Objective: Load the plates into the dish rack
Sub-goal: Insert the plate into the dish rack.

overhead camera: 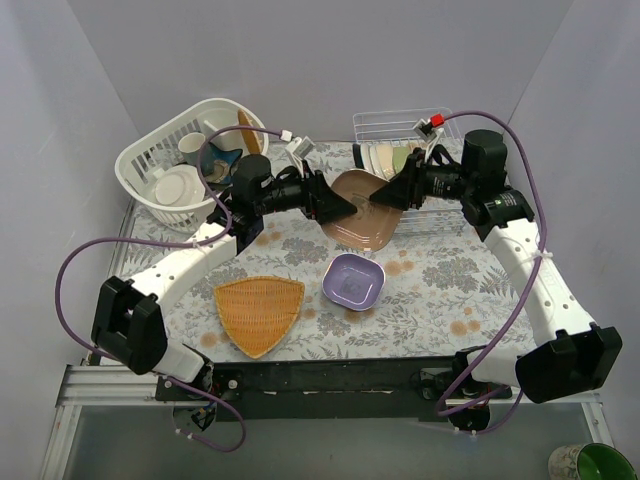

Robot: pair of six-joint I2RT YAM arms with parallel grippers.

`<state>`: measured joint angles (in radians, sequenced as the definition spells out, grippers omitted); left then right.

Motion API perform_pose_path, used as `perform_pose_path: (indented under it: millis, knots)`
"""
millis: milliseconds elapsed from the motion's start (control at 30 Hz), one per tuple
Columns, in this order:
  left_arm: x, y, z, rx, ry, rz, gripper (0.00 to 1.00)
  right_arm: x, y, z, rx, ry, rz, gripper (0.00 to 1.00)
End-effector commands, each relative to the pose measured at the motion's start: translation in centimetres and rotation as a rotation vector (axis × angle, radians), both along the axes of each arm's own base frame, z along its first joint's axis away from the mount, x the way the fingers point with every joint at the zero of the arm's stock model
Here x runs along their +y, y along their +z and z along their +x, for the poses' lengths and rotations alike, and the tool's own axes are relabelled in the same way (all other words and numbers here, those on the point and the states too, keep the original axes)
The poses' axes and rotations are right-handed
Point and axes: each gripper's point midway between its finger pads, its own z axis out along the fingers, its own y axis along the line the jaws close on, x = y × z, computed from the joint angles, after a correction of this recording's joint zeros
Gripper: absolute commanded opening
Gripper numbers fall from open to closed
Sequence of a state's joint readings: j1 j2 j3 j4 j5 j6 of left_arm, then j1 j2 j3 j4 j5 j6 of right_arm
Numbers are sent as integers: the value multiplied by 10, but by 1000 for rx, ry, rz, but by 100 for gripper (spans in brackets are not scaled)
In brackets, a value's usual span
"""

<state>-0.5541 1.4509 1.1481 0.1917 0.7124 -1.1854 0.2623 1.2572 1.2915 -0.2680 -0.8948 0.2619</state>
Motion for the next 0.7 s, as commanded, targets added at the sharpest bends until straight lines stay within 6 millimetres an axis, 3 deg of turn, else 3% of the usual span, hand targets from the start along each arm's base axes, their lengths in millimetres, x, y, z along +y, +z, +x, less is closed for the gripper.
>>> perform_pose_path:
  millis: [0,67,133,367,533,667]
  knots:
    - [7,32,2,-69,51,-17,83,0,22,-9,-72,16,12,1]
    - [9,40,1,-77,63,-23,94,-1,21,-6,-70,-3,4,1]
    - [11,44,0,-77,71,-20,98,-3,22,-5,-75,-18,-5,1]
    - [25,87,-12,-130,114,-59,98,-20,13,18,-79,-186,-106,1]
    - [38,129,-25,-160,152,-87,98,-38,-2,38,-53,-326,-192,1]
    - [49,138,-25,-136,213,-73,98,-63,-4,60,-52,-505,-278,1]
